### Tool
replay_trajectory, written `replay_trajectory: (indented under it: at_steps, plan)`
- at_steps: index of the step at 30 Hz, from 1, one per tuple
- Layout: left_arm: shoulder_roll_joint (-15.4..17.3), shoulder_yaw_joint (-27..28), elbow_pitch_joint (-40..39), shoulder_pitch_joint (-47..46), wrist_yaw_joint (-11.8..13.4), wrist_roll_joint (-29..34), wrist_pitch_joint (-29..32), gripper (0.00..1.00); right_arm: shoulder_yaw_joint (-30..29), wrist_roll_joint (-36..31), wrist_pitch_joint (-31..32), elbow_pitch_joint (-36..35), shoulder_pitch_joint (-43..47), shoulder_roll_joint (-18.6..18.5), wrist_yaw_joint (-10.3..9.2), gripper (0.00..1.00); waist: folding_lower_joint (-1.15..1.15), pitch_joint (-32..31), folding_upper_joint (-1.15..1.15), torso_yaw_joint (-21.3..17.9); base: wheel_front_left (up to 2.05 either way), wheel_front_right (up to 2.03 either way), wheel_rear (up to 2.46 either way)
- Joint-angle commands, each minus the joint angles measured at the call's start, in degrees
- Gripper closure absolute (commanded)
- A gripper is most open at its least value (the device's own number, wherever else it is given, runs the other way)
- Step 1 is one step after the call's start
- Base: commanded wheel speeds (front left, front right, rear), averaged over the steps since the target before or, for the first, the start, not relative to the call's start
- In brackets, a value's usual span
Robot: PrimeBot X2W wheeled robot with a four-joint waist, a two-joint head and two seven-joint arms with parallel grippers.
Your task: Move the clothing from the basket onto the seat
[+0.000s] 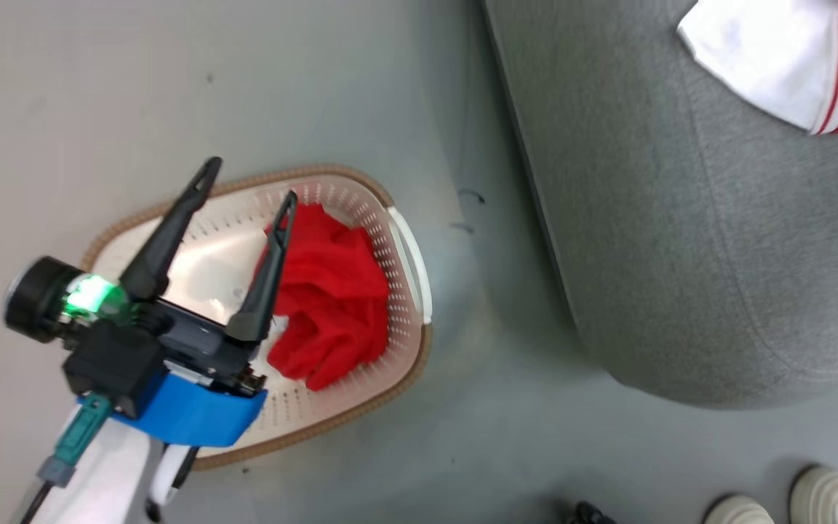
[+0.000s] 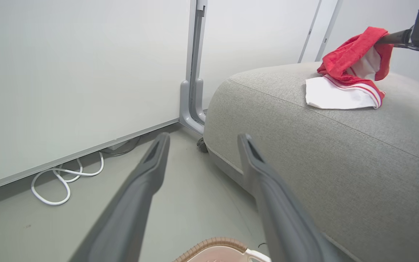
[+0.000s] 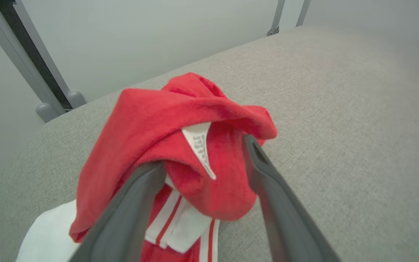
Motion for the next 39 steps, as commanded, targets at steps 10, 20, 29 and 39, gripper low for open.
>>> replay_trajectory:
  at_steps: [10,20,29,39]
  plan:
    - [-6.4,-0.1,8.1,3.5,-0.3,-2.4,-1.7,0.0,8.8,3.7,0.6,-2.6,13.2,1.0,0.02,0.0,0.0,-16.9,0.0,4.1,0.0,0.0,0.0]
    - [-11.4,6.0,12.9,10.6,-0.9,-2.9,-1.7,0.0,17.8,10.8,1.4,-17.9,29.7,4.4,0.02,0.0,0.0,-27.5,0.0,6.3,0.0,0.0,0.0]
    - [-14.6,12.0,16.9,14.4,-1.5,-2.2,-1.7,0.0,21.8,9.8,-0.3,-30.9,43.2,9.3,0.02,0.0,0.0,-33.5,0.0,9.4,0.0,0.0,0.0]
    - [-16.7,16.0,20.7,15.8,-2.5,-1.3,-1.7,0.0,28.1,6.9,-5.5,-38.4,55.2,11.4,0.02,0.0,0.0,-37.0,0.0,15.6,0.0,0.0,0.0]
